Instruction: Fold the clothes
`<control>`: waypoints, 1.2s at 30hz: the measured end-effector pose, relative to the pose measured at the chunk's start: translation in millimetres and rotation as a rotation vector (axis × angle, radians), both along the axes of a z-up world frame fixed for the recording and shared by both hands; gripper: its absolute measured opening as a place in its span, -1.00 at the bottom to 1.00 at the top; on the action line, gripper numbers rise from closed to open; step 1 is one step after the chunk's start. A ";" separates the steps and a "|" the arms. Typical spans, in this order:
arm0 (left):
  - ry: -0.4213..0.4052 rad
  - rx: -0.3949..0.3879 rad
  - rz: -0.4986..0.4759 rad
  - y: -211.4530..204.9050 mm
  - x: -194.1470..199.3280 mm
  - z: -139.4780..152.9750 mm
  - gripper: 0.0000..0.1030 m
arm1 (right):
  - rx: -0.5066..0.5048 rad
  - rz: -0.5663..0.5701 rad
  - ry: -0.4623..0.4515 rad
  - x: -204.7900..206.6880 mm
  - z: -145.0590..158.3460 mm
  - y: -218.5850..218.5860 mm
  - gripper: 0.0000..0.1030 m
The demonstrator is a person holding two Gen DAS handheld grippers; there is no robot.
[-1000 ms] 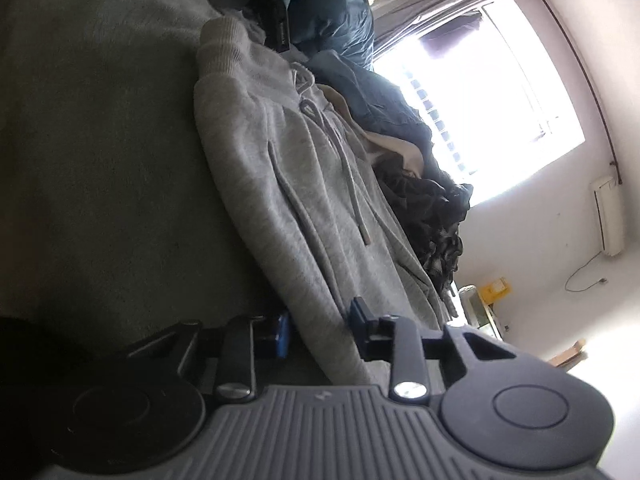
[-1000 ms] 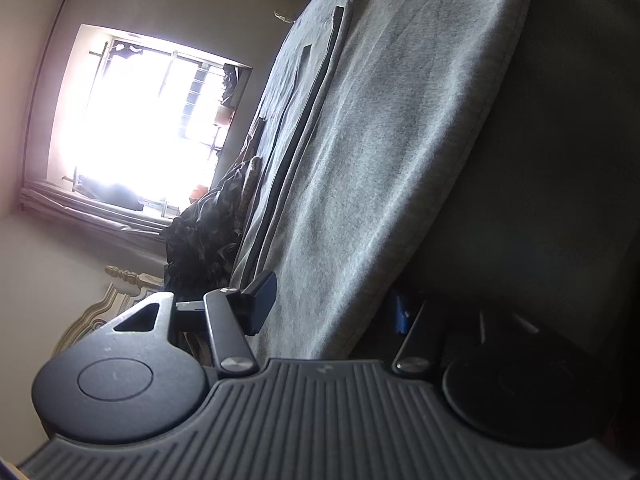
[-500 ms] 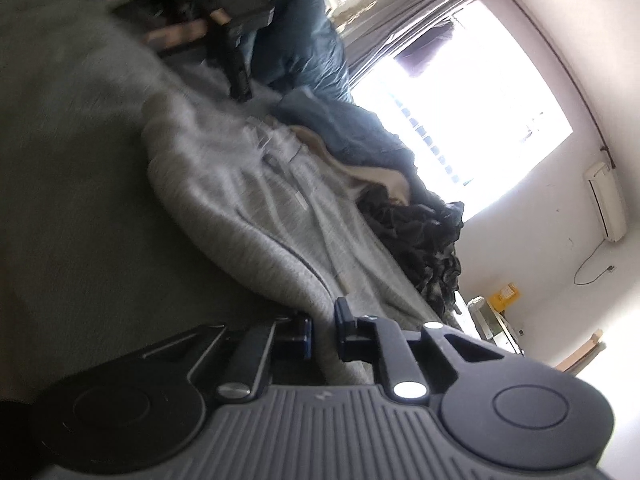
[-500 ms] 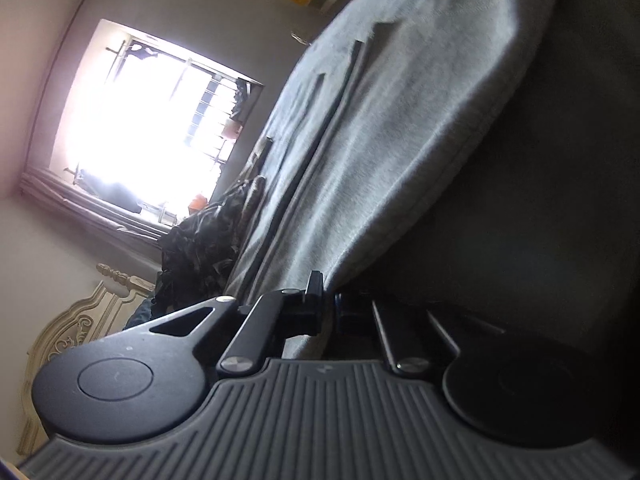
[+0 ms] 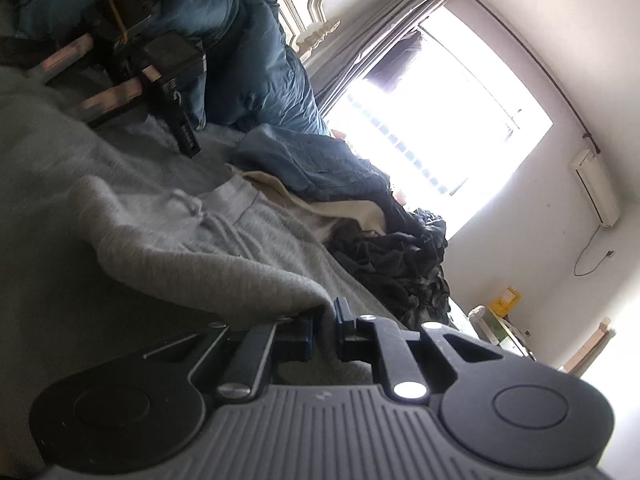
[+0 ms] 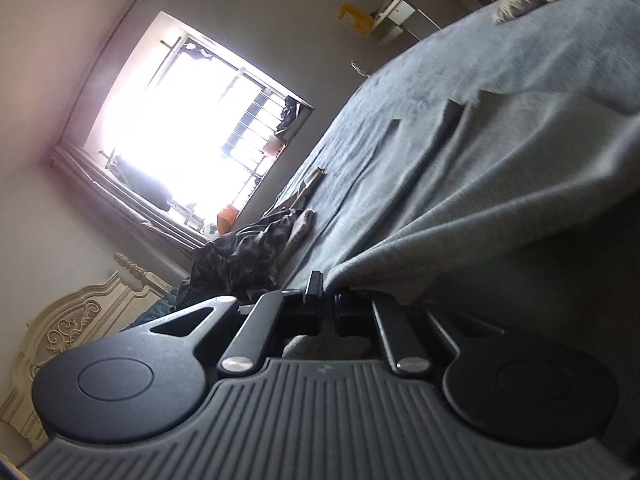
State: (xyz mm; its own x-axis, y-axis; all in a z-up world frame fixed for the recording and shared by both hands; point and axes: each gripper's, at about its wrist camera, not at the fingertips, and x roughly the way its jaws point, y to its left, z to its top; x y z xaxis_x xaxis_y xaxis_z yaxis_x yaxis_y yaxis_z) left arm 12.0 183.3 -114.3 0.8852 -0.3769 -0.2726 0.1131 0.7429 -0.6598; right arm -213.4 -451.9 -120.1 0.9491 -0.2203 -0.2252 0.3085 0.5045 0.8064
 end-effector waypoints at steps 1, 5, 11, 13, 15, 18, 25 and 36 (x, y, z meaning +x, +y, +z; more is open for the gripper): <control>-0.007 0.010 0.001 -2.8 4.7 2.8 -0.79 | -0.007 0.000 0.002 5.1 3.0 -2.0 -0.93; -0.051 0.059 -0.003 -15.0 24.9 15.8 -0.80 | -0.043 -0.004 0.014 25.6 14.3 -8.0 -0.93; -0.102 0.129 -0.030 -34.4 62.9 36.9 -0.80 | -0.106 -0.012 0.035 61.7 32.5 -21.0 -0.93; -0.113 0.161 -0.038 -42.9 77.8 42.4 -0.81 | -0.120 -0.015 0.040 76.6 37.8 -27.0 -0.93; -0.116 0.183 -0.045 -51.0 94.3 46.9 -0.81 | -0.142 -0.016 0.049 93.3 43.1 -31.7 -0.93; -0.103 0.201 -0.053 -61.2 124.0 49.6 -0.81 | -0.177 -0.012 0.064 119.3 50.9 -37.2 -0.93; -0.065 0.282 -0.073 -90.3 194.8 44.9 -0.81 | -0.236 -0.007 0.127 189.7 54.6 -58.3 -0.93; 0.100 0.352 -0.112 -111.4 287.6 -9.8 -0.81 | -0.243 0.046 0.294 297.8 3.5 -87.1 -0.93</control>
